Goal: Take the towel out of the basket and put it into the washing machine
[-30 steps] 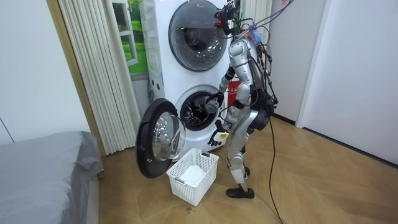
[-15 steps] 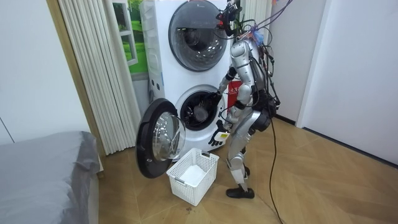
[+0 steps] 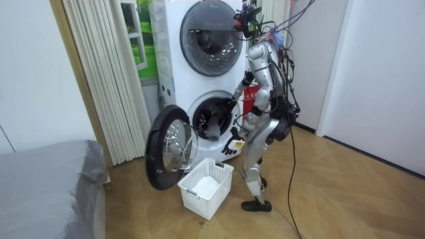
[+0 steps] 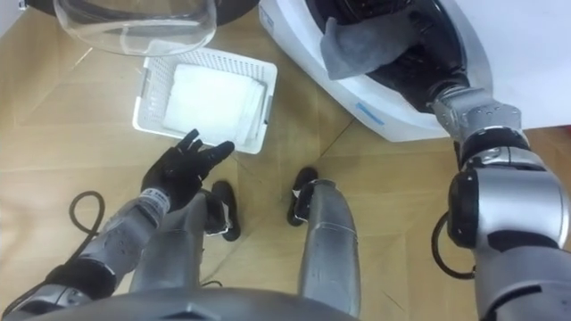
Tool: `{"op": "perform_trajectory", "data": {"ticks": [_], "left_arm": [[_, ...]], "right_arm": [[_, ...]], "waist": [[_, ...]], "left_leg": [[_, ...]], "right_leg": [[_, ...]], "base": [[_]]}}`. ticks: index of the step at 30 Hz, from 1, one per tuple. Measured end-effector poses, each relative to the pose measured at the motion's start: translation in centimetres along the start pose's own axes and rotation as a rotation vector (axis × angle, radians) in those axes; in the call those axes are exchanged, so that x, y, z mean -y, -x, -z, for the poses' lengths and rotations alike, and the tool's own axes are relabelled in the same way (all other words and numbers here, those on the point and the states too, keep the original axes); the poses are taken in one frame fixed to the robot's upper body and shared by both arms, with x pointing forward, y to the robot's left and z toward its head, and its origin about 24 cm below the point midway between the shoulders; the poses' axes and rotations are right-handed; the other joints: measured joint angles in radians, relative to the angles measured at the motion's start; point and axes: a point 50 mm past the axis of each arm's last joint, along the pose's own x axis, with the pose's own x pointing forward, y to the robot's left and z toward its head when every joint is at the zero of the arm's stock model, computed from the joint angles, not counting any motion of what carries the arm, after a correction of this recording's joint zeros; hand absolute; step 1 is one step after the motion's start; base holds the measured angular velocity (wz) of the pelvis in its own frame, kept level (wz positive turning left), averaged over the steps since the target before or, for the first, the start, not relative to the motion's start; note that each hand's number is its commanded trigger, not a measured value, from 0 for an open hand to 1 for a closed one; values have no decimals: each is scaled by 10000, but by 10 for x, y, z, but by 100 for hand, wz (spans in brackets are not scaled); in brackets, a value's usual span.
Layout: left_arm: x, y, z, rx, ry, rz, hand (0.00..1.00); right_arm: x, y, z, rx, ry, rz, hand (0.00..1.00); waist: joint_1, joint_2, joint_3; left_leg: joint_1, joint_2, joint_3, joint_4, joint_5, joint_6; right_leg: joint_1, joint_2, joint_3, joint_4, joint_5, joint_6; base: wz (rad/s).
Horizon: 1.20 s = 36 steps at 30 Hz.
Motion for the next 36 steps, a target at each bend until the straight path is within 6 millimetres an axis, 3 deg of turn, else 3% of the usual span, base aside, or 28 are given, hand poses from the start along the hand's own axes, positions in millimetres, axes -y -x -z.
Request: {"op": "perform_trajectory", "data": {"ticks": [5,7,11,15,19,21,23,26,27,29,32,36], "left_arm": [[-3,0,-5,63,-140,11,0],[-5,0,-2,-72,-134,-19,0],[-14,1,3,-415,-526,-288,0],[-32,8,5,-674,-930,-780,0],[-59,21,14,-1401,-2117,-1747,0],[-69,29,20,-1800,-2690,-2040,0],[-83,39,30,-2368,-3269,-2553,0],[-98,52,40,-2965,-4151,-3089,0],[-102,55,42,-3130,-4289,-3258,0],[-119,73,50,-3596,-4428,-3997,0],[-126,84,59,-3954,-4773,-4346,0],[-132,96,72,-4217,-4584,-4899,0]], "right_arm": [[4,0,0,26,40,61,0],[10,0,0,94,18,111,0],[40,4,-3,702,655,400,0],[79,11,-1,627,2771,876,0],[123,24,4,371,6511,1779,0],[145,32,7,14,8405,2343,0],[180,48,17,-1081,10792,3049,0],[219,69,29,-2349,11990,3864,0],[224,72,32,-2573,12188,3925,0],[241,83,51,-3402,12435,3983,0],[261,98,67,-4190,12700,4101,0],[272,108,85,-4659,12518,4051,0]], "waist": [[69,99,-6],[92,246,3],[479,617,-12],[619,667,-36],[618,771,-121],[695,853,-201],[760,922,-288],[838,977,-399],[862,977,-412],[834,887,-517],[821,921,-540],[786,958,-547]], "left_leg": [[252,-11,52,-110,9,4],[506,-12,37,-244,16,1],[1360,-26,23,-1051,177,-34],[2150,-67,-67,-1756,287,-82],[2851,-2,-152,-2369,292,-142],[3255,50,-147,-2609,297,-172],[3912,21,-140,-3029,305,-252],[4577,20,-94,-3598,366,-354],[4708,14,-75,-3691,378,-375],[5236,35,-11,-4006,434,-467],[5933,37,3,-4422,471,-530],[6707,32,-19,-5061,511,-627]], "right_leg": [[181,-8,16,-17,9,-13],[466,3,-49,-174,12,-10],[1397,242,-81,-1087,256,116],[2284,404,-201,-1834,358,209],[3196,597,-489,-2640,514,297],[3630,757,-516,-3093,640,349],[4325,901,-556,-3611,681,384],[4839,969,-591,-3880,680,399],[4928,995,-562,-3903,680,399],[5404,1123,-570,-4231,680,398],[6183,1242,-612,-4785,681,398],[6917,1373,-608,-5165,718,418]], "base": [[0],[0],[-5],[3],[2],[-10],[-9],[-4],[-17],[-16],[0],[-1]]}}
